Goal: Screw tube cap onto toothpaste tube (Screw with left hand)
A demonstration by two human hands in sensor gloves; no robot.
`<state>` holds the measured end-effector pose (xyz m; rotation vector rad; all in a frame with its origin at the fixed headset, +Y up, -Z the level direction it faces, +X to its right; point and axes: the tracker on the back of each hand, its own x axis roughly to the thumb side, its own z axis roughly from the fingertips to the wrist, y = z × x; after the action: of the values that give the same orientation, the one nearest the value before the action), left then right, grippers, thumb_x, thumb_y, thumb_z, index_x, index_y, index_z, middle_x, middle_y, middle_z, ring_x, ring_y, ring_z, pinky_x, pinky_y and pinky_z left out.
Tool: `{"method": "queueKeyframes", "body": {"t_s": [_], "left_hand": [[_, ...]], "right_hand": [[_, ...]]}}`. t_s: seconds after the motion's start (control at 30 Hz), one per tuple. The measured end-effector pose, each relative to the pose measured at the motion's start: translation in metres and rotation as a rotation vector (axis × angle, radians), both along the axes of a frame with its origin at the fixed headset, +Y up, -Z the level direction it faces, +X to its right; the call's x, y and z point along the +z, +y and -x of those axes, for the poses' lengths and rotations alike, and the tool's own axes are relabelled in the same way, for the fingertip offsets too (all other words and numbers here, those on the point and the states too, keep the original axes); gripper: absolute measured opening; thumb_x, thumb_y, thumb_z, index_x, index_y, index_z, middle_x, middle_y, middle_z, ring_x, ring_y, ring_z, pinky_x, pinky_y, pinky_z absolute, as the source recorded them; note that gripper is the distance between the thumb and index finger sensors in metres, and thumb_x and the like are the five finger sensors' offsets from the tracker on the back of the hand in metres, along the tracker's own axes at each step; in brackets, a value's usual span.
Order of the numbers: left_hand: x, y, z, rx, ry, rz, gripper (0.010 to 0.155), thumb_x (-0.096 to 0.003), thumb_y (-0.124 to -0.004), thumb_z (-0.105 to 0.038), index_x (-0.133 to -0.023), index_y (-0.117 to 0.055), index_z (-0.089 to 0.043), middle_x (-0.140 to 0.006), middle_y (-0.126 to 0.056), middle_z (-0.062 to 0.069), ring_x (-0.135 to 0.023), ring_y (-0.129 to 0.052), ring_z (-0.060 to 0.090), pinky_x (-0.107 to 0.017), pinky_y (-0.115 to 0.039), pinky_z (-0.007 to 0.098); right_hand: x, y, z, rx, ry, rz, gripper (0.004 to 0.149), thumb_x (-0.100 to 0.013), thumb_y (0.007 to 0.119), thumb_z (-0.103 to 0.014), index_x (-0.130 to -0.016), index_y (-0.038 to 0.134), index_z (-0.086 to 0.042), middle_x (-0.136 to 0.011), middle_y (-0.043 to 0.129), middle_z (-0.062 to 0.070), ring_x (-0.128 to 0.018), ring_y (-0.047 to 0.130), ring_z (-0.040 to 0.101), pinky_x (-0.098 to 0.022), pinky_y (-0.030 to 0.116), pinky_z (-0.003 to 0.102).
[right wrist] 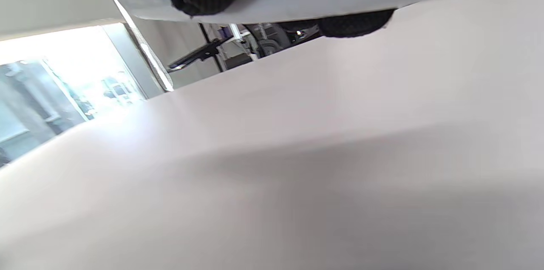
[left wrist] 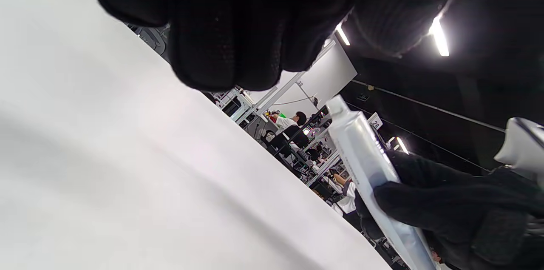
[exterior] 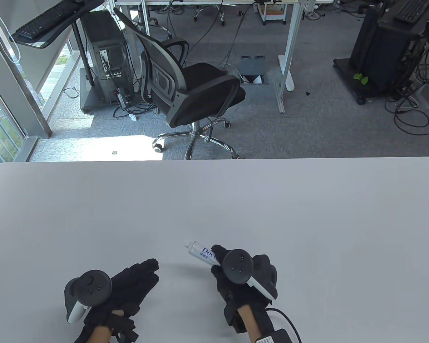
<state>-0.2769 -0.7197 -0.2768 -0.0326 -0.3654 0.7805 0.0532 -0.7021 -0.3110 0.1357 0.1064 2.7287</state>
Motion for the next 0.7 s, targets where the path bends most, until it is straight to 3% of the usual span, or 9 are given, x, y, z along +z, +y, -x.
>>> {"method": "queueKeyframes", "body": {"t_s": [0.2, 0.37, 0.6, 0.7], "left_hand": [[0.002, 0.001, -0.001, 0.000, 0.021, -0.049, 0.061, -0.0581, -0.068, -0.057, -0.107, -0.072, -0.020, -0.096, -0.085, 0.011, -0.079, -0.091, 0.032, -0.067, -0.064, 0.060], [0.004, 0.003, -0.002, -0.031, 0.038, -0.098, 0.060, -0.0581, -0.069, -0.056, -0.106, -0.073, -0.021, -0.095, -0.086, 0.010, -0.078, -0.092, 0.032, -0.067, -0.065, 0.059], [0.000, -0.004, -0.003, -0.086, 0.046, -0.075, 0.060, -0.0582, -0.068, -0.056, -0.106, -0.073, -0.021, -0.096, -0.085, 0.010, -0.079, -0.091, 0.032, -0.067, -0.064, 0.060], [-0.002, -0.001, -0.001, -0.127, 0.053, -0.093, 0.060, -0.0583, -0.068, -0.056, -0.107, -0.072, -0.021, -0.096, -0.085, 0.011, -0.080, -0.091, 0.032, -0.067, -0.064, 0.060]], "right_hand": [[-0.026, -0.036, -0.053, 0.095, -0.264, 0.101, 0.051, -0.057, 0.075, -0.020, -0.104, 0.055, -0.021, -0.101, 0.061, 0.022, -0.090, 0.062, 0.054, -0.063, 0.049, 0.074], [-0.030, -0.060, -0.079, 0.176, -0.410, 0.152, 0.050, -0.057, 0.074, -0.018, -0.102, 0.056, -0.024, -0.101, 0.060, 0.023, -0.090, 0.061, 0.054, -0.063, 0.047, 0.074], [-0.025, -0.069, -0.080, 0.254, -0.419, 0.145, 0.053, -0.058, 0.073, -0.018, -0.106, 0.052, -0.017, -0.104, 0.054, 0.024, -0.089, 0.061, 0.052, -0.063, 0.048, 0.073], [-0.021, -0.054, -0.078, 0.196, -0.393, 0.127, 0.057, -0.055, 0.075, -0.023, -0.107, 0.052, -0.012, -0.106, 0.050, 0.026, -0.095, 0.054, 0.056, -0.064, 0.043, 0.075]]}}
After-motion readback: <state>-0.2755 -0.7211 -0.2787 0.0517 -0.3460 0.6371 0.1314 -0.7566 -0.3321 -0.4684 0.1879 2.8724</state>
